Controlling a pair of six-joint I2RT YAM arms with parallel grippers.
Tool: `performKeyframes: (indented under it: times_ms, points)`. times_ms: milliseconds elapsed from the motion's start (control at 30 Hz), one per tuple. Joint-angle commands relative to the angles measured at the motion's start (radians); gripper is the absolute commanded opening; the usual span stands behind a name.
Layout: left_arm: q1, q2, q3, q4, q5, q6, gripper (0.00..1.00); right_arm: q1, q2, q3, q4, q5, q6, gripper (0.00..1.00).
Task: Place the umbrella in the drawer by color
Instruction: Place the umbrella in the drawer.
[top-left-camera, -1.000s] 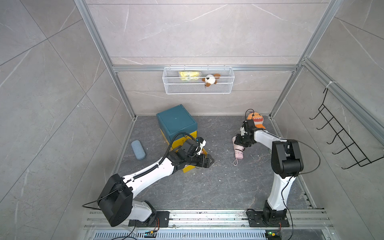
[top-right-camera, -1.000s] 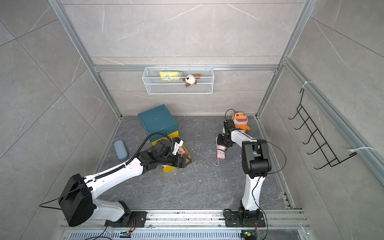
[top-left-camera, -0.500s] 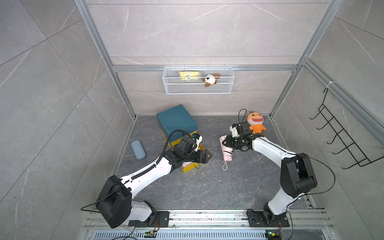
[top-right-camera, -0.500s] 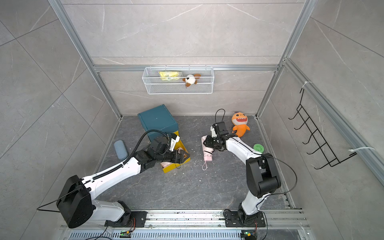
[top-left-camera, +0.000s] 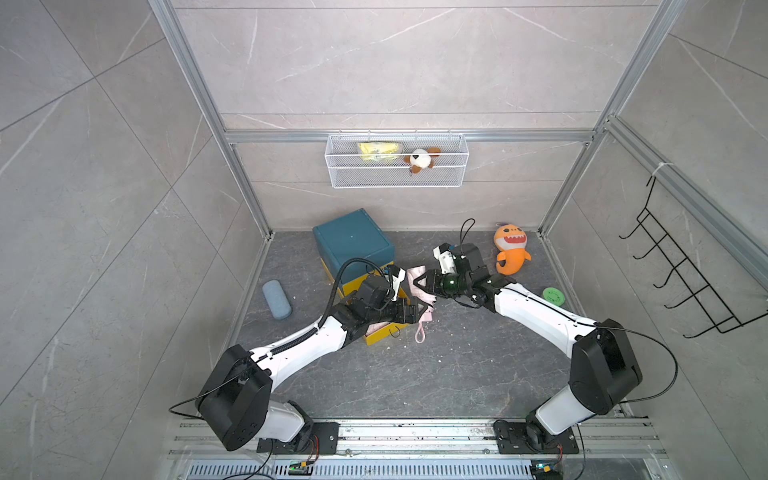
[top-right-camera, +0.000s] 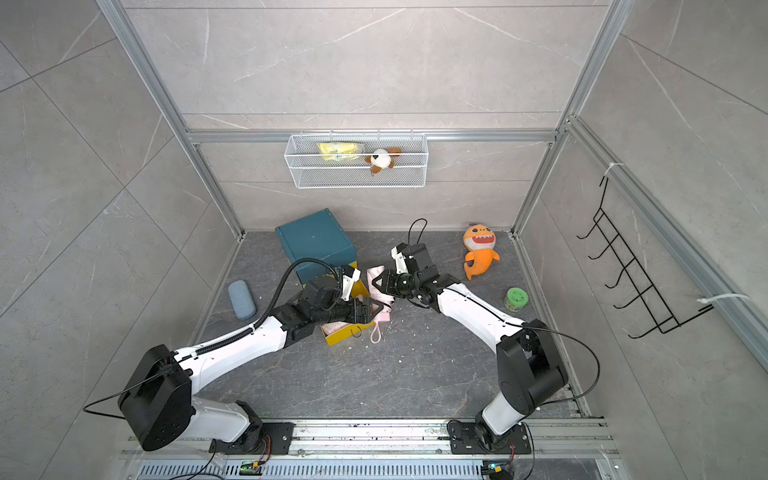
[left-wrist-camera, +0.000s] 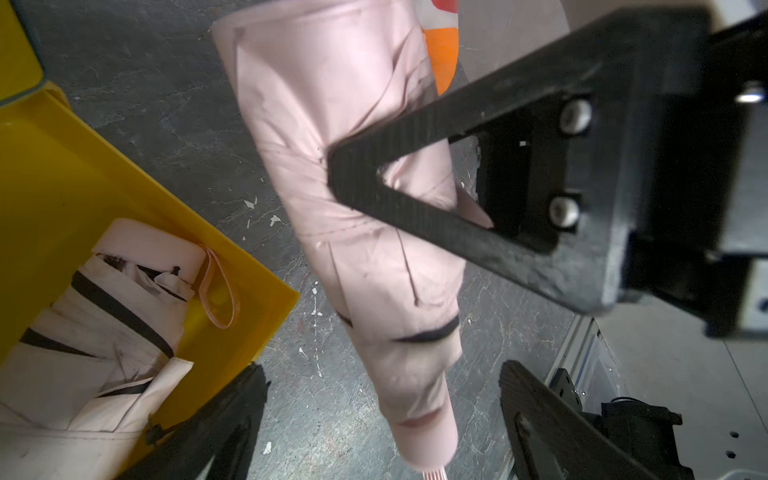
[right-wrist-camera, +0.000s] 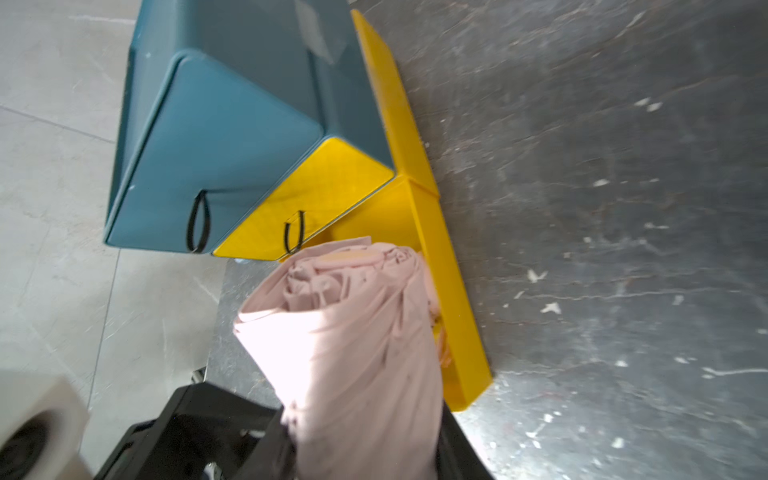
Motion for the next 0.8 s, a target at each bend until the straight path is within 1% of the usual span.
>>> performKeyframes:
  times_ms: [0,200,333,367,400,533,567,600,633,733,767]
  points:
    - [-0.001,0.003,0.0,0.089,-0.036,-0.018,0.91,0.019,-0.01,0.037,0.08,-0.023,0.043,0.27]
    - [-0.002,0.011,0.002,0.105,-0.077,-0.011,0.9,0.045,-0.004,0.039,0.107,-0.042,0.07,0.27]
    - [-0.003,0.03,0.006,0.113,-0.083,-0.008,0.82,0.052,0.001,0.036,0.137,-0.063,0.096,0.27]
    - [-0.003,0.033,0.005,0.117,-0.083,-0.01,0.79,0.055,0.001,0.035,0.142,-0.066,0.1,0.27]
    - [-0.002,0.037,0.004,0.121,-0.084,-0.01,0.73,0.055,0.002,0.034,0.148,-0.07,0.106,0.27]
    - [-0.001,0.036,-0.005,0.124,-0.095,-0.009,0.42,0.056,0.002,0.026,0.168,-0.081,0.12,0.28]
    - [-0.001,0.032,-0.006,0.124,-0.095,-0.007,0.37,0.056,0.001,0.025,0.169,-0.081,0.12,0.29]
    - [-0.001,0.027,-0.007,0.121,-0.096,-0.006,0.32,0.056,0.0,0.023,0.171,-0.083,0.12,0.34]
    - [-0.001,0.02,-0.007,0.115,-0.094,-0.002,0.3,0.056,-0.003,0.022,0.174,-0.086,0.12,0.41]
    - [0.003,-0.009,-0.007,0.083,-0.093,0.016,0.26,0.053,-0.022,0.012,0.183,-0.084,0.116,0.64]
    - [0.008,-0.02,-0.009,0.073,-0.087,0.023,0.25,0.05,-0.03,0.008,0.183,-0.079,0.113,0.67]
